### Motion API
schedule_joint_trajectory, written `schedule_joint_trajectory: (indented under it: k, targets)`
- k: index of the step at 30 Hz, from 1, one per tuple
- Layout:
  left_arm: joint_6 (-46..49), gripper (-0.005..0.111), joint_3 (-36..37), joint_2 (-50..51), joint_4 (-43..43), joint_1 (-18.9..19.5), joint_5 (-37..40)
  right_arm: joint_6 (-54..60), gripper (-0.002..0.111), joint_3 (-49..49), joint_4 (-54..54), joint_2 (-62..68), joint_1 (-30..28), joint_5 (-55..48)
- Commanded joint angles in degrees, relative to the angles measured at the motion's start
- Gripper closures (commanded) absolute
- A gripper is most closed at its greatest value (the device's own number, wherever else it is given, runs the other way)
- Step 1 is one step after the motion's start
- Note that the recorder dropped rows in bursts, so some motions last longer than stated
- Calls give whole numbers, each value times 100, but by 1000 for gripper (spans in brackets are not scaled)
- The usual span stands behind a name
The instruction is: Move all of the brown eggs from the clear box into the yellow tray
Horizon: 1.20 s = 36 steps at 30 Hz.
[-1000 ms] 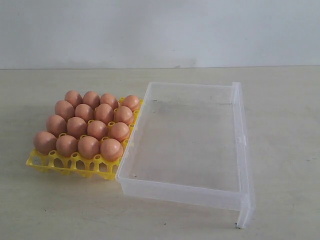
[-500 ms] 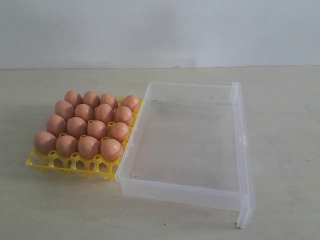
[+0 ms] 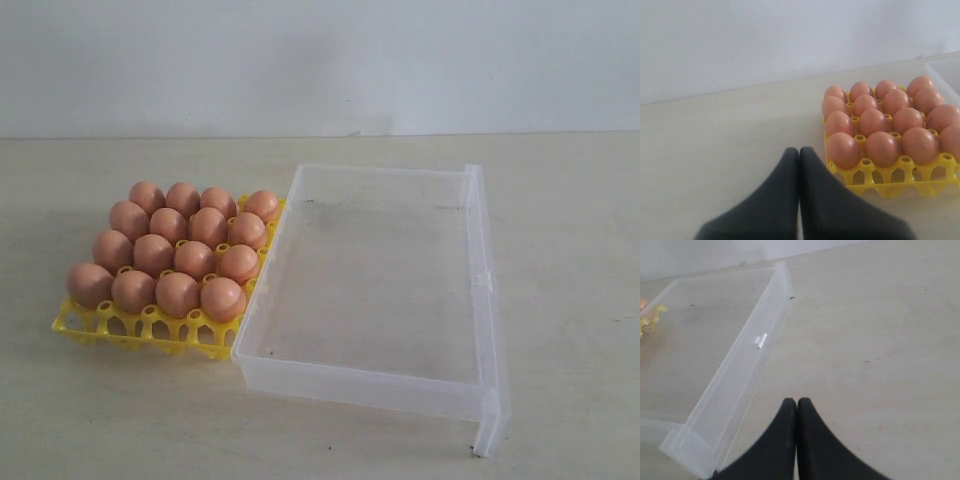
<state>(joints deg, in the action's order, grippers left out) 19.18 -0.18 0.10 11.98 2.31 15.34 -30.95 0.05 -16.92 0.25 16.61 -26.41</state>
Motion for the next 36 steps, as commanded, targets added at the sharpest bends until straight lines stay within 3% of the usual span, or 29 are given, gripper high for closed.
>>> schedule_joint_trajectory:
  k: [1,5,11,21,25,27,32,36]
  targets:
    - [-33,111,18,-10,15,-20,-40,99,109,-5,-904,-25,-31,349]
    - [-33,111,18,-10,15,-20,-52,-573,109,-5,-1542,-25,-776,780]
    - [-33,111,18,-10,15,-20,-52,35,109,-5,-331,-25,-2091,468]
    - [-33,111,18,-10,15,-20,-37,369,109,-5,90,-25,-2111,477]
    - [-33,111,18,-10,15,-20,-37,2430,109,-5,2201,-25,-2297,458]
    - [-33,111,18,-10,15,-20,-37,3197,109,-5,2694,-25,-2346,735]
    - [-33,111,18,-10,15,-20,-37,2156,109,-5,1882,-25,-2404,745]
    - [-33,111,18,-10,15,-20,-51,2195,109,-5,1624,-25,-2404,692]
